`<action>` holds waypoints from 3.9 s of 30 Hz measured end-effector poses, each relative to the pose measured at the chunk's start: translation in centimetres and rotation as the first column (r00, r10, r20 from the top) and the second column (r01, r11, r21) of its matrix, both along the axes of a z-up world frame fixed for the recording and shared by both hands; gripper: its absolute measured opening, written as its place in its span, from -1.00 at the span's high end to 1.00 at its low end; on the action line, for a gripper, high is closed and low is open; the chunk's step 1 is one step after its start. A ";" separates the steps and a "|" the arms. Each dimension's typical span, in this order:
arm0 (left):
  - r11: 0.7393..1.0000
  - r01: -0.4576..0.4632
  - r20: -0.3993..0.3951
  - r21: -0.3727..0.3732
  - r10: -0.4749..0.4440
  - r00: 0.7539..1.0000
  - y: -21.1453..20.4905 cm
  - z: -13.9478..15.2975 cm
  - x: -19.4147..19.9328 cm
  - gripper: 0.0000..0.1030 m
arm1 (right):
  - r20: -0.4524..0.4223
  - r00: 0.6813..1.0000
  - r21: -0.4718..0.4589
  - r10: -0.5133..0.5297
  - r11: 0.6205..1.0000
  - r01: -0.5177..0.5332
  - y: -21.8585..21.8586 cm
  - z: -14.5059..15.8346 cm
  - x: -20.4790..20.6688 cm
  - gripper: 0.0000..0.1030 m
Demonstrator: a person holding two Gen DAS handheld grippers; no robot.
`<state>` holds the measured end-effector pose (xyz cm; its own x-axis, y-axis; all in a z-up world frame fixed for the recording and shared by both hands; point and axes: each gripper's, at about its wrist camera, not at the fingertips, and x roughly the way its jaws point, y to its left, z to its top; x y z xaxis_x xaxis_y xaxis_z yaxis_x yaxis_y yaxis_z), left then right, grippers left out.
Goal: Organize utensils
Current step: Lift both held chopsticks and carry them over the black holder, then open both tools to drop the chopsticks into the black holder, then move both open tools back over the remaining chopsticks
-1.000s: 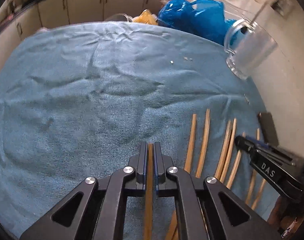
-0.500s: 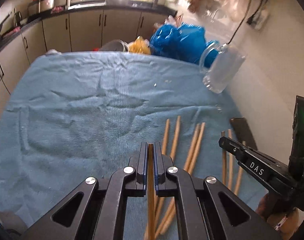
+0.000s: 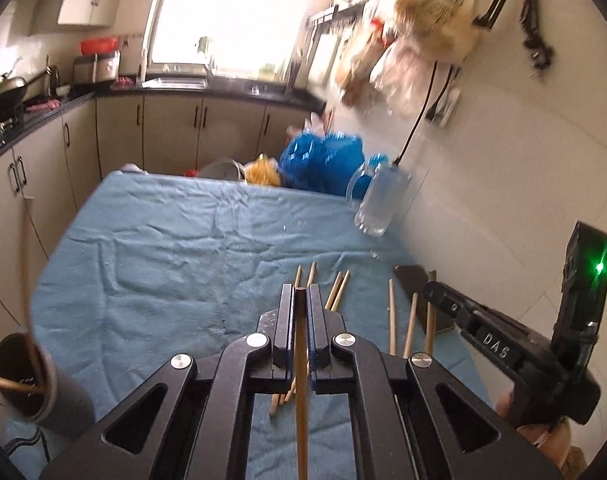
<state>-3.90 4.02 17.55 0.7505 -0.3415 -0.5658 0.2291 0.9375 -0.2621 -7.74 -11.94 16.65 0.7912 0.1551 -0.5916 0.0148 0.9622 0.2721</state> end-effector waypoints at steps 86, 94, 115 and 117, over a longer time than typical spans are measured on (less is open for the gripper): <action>0.902 -0.432 0.204 0.019 0.419 0.885 20.4 6.6 -10.7 0.21 | 0.430 0.885 -0.004 0.176 0.981 -0.194 22.4 5.0 -2.8 -0.32; 0.911 -0.391 0.187 0.130 0.365 0.912 13.9 4.3 -12.4 -0.12 | 0.306 0.951 0.017 0.054 0.998 -0.062 15.2 0.7 -5.8 -0.39; 0.902 -0.246 0.144 0.355 0.208 0.968 3.9 1.9 -13.1 -0.36 | 0.189 0.969 0.104 -0.159 0.984 0.142 3.6 -2.7 -11.0 -0.51; 0.906 -0.228 0.127 0.356 0.194 0.973 3.4 1.7 -12.7 -0.36 | 0.180 0.969 0.107 -0.171 0.982 0.154 3.0 -3.0 -11.0 -0.52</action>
<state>-16.56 7.40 19.24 0.8338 0.0485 -0.5499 0.0215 0.9925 0.1202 -18.76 -8.92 13.62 0.9058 0.0617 -0.4192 0.1092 0.9220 0.3715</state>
